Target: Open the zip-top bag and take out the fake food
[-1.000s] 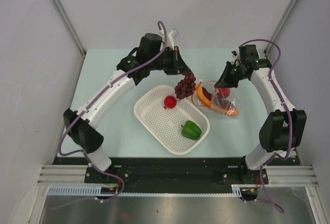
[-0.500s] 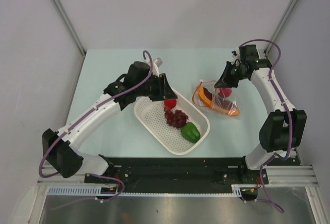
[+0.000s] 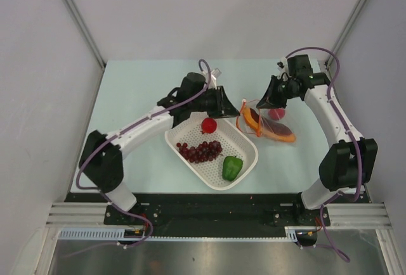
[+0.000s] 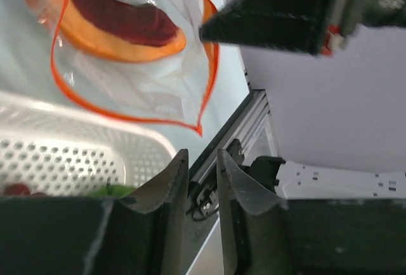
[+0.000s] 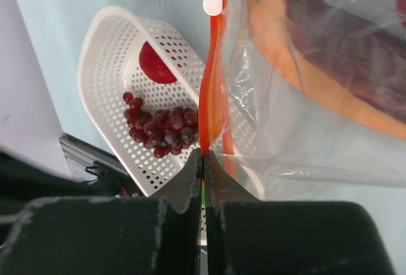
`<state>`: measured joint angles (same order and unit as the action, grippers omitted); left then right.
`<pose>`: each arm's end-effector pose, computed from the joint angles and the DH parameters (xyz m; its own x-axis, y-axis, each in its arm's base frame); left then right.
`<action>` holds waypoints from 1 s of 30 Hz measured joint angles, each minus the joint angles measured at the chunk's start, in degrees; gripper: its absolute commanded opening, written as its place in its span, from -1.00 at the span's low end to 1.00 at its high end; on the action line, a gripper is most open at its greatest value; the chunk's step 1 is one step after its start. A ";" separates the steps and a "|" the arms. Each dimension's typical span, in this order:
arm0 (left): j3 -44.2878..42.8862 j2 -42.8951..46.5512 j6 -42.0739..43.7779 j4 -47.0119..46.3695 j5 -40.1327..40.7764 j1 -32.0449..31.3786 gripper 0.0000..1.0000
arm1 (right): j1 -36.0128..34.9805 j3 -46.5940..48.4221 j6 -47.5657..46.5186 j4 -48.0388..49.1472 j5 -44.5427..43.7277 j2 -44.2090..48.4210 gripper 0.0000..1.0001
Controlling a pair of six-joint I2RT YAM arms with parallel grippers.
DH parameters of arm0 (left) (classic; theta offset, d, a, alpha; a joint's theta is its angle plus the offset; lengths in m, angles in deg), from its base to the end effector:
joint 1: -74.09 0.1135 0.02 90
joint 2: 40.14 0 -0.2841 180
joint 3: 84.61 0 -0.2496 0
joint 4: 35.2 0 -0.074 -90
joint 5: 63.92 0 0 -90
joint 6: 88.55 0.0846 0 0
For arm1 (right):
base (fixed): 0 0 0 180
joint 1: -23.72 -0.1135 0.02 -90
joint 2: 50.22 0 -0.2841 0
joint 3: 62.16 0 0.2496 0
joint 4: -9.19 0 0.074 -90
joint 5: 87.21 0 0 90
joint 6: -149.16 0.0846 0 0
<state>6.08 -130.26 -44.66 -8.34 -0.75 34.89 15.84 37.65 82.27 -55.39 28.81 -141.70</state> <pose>0.2878 -0.2840 0.3246 -0.8792 -0.1128 -0.4629 0.3464 0.5158 -0.7836 0.3492 0.0858 0.3089 -0.9006 0.2314 -0.3678 -0.0121 0.8327 0.5535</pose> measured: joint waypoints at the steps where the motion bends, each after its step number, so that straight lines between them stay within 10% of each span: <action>1: 0.00 -2.21 -1.29 -2.84 -1.03 -0.09 -0.52 | -0.26 0.00 0.46 0.04 0.31 0.22 -1.00; 10: -7.56 -24.37 -9.05 -15.67 -6.40 -1.86 -0.55 | -0.28 0.07 4.96 1.22 2.56 0.46 -1.00; 30: -16.94 -39.67 -15.61 -21.66 -1.92 -3.43 0.05 | -1.81 3.58 13.14 4.02 3.48 -0.66 -1.00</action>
<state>-10.86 -169.93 -60.26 -30.00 -2.67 31.46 14.02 41.24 95.41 -51.37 32.29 -142.35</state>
